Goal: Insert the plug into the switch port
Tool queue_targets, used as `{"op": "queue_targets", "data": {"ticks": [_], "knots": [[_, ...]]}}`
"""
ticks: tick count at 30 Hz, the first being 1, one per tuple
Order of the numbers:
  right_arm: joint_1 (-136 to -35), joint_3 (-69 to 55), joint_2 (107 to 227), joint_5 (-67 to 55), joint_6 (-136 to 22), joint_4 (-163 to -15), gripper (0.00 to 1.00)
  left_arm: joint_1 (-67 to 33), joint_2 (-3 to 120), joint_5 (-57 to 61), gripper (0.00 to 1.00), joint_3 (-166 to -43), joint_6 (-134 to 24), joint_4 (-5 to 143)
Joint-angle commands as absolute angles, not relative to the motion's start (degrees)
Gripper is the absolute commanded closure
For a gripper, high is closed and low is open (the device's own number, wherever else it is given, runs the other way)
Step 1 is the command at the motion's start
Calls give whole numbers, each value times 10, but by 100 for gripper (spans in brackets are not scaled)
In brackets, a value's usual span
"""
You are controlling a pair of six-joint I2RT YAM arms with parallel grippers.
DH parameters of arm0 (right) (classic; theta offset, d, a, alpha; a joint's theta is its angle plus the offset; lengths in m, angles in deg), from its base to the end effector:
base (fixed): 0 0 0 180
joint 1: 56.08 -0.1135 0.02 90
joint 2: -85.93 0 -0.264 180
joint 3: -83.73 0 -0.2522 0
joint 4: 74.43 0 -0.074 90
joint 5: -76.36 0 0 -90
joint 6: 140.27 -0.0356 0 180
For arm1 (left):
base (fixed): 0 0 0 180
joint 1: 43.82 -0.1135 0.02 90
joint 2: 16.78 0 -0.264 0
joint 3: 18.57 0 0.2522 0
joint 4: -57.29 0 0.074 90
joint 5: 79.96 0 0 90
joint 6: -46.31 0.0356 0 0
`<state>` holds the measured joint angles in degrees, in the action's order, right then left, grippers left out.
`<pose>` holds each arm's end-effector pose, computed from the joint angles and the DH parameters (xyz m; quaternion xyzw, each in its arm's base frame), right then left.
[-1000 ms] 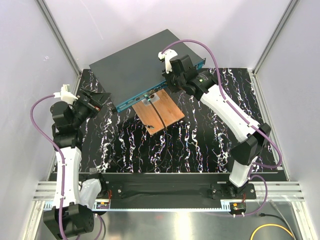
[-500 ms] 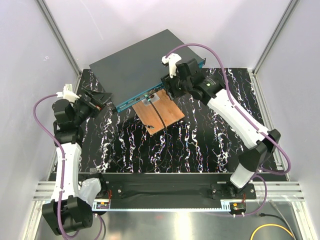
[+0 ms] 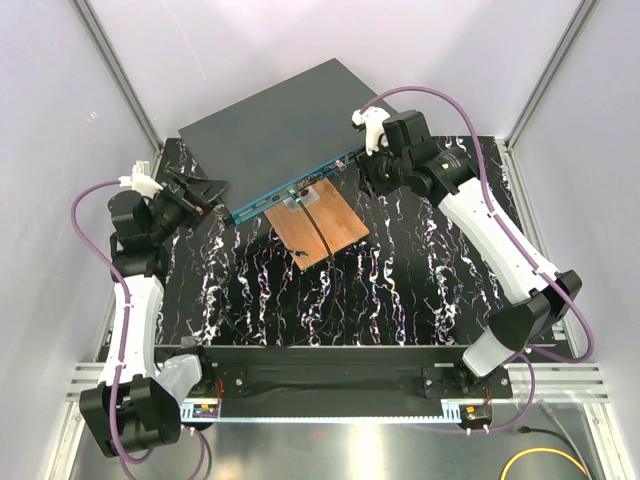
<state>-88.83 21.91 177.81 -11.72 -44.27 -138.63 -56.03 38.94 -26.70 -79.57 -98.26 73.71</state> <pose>0.2863 0.1856 0.4218 -0.3049 0.8450 0.1162 0.4237 0.2225 0.0264 0.3350 -0.2363 0.7222 -0.4448 0.4741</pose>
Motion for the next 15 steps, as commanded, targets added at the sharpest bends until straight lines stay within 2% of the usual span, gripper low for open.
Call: {"op": "queue_targets", "data": {"ticks": [1, 4, 15], "knots": [[-888, 256, 1792, -91, -460, -1386, 64, -552, 397, -277, 11, -827, -985, 693], [-889, 274, 1812, -78, -468, -1391, 66, -549, 402, -280, 17, -828, -984, 692], [-890, 331, 1852, -75, -485, -1391, 72, -546, 399, -278, 20, -822, -991, 683]]}}
